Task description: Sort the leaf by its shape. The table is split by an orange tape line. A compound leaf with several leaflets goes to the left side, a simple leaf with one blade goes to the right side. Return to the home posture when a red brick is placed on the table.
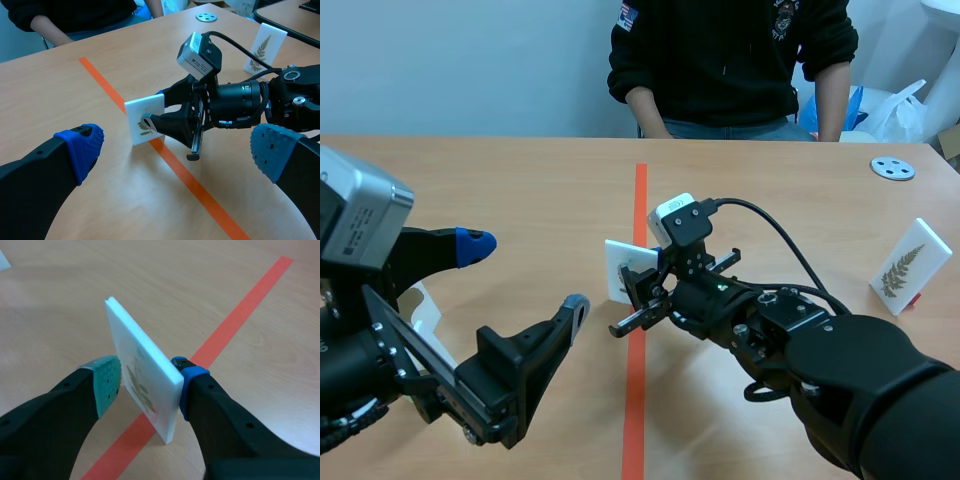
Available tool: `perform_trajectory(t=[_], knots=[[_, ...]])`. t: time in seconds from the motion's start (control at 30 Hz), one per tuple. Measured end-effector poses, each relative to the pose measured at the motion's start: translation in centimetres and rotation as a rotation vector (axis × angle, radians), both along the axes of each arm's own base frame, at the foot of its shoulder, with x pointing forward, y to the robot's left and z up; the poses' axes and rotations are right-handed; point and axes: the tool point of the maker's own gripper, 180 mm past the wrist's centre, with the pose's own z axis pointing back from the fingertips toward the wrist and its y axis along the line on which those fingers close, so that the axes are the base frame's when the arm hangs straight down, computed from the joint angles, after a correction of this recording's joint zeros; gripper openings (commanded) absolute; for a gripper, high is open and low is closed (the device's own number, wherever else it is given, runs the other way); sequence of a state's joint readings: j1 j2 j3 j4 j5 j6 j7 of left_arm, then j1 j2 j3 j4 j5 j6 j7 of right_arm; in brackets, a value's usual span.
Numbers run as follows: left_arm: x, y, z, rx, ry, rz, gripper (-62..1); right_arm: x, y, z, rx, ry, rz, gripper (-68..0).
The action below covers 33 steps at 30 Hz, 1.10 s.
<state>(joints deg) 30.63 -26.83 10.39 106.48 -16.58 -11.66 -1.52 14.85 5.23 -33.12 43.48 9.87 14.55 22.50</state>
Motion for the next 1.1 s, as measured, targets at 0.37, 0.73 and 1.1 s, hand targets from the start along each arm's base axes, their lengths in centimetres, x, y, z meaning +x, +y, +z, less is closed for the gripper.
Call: perform_trajectory(t=[0.37,0.73,1.1], knots=[[0.0,0.0,0.0,0.0,0.0,0.0,1.4,-0.5,0.0,-0.3,0.007,0.005,0.0,-59.9],[0.0,0.0,0.0,0.0,0.0,0.0,1.4,-0.7,-0.4,-0.2,0.014,-0.006,0.004,-66.0],[0.0,0.0,0.0,0.0,0.0,0.0,1.4,-0.4,-6.1,2.1,-0.049,-0.099,-0.042,-66.0]])
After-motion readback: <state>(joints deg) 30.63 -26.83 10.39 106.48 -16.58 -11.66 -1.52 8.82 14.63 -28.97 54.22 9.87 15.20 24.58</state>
